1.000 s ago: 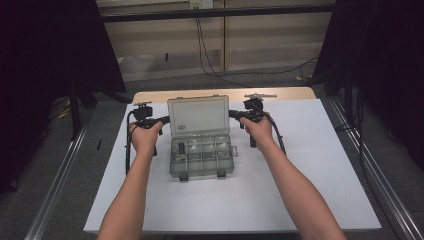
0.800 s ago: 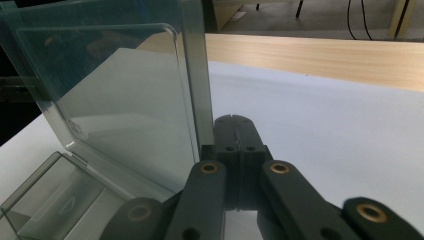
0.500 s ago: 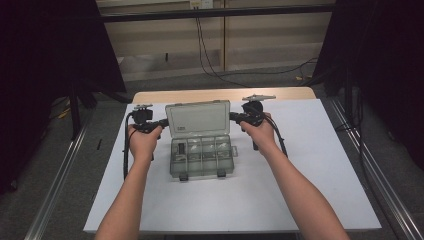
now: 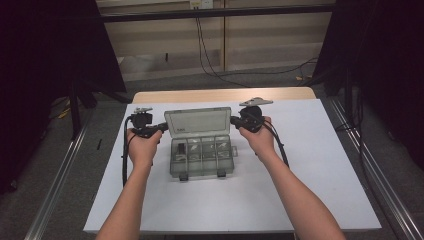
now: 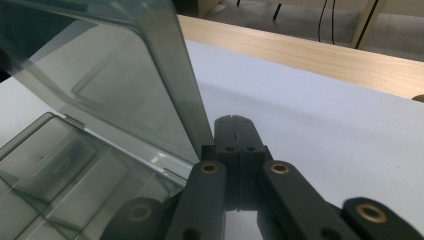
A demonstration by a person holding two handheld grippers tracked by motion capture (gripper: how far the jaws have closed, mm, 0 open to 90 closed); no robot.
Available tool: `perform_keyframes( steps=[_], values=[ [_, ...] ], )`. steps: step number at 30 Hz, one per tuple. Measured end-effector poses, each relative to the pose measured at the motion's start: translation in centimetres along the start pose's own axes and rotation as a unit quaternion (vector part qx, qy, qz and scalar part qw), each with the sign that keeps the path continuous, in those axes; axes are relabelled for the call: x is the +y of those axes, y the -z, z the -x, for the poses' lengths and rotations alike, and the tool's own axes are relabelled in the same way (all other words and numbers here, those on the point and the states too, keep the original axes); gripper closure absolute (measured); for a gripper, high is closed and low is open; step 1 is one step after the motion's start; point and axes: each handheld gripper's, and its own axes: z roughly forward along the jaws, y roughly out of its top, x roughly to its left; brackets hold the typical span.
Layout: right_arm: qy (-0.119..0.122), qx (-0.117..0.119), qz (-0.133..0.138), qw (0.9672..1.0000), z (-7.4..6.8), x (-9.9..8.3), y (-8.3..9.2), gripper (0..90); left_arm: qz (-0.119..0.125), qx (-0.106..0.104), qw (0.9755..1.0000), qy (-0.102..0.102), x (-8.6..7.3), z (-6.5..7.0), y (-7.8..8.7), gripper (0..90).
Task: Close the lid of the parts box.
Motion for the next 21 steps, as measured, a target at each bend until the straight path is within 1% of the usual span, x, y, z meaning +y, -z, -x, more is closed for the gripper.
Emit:
perform_keyframes(
  steps=[3, 6, 8, 11, 13, 15, 20, 21],
  values=[
    [0.007, -0.010, -0.001, 0.9999, -0.39, -0.17, 0.33, 90.0, -0.001, 0.002, 1.0000, -0.001, -0.10, 0.25, 0.29, 90.0],
    [-0.001, -0.012, 0.001, 0.9999, -0.55, -0.43, 0.44, 90.0, 0.000, 0.005, 1.0000, 0.001, -0.30, 0.37, 0.41, 90.0],
    [0.000, -0.016, 0.000, 0.9999, -0.71, -0.51, 0.52, 90.0, -0.001, 0.007, 1.0000, 0.005, -0.40, 0.42, 0.45, 90.0],
    [0.001, -0.019, -0.002, 0.9998, -0.87, -0.56, 0.60, 90.0, -0.004, 0.009, 0.9999, 0.005, -0.43, 0.49, 0.56, 90.0],
    [-0.004, -0.020, -0.001, 0.9998, -0.92, -0.60, 0.61, 90.0, -0.003, 0.013, 0.9999, 0.005, -0.44, 0.59, 0.55, 90.0],
    [-0.003, -0.021, 0.000, 0.9998, -0.95, -0.64, 0.63, 90.0, -0.003, 0.016, 0.9999, 0.006, -0.46, 0.67, 0.57, 90.0],
    [-0.008, -0.020, 0.005, 0.9997, -1.06, -0.87, 0.73, 90.0, -0.009, 0.013, 0.9998, 0.010, -0.46, 0.62, 0.66, 90.0],
    [-0.009, -0.020, 0.005, 0.9997, -1.06, -0.89, 0.74, 90.0, -0.006, 0.016, 0.9998, 0.011, -0.49, 0.68, 0.64, 90.0]
  ],
)
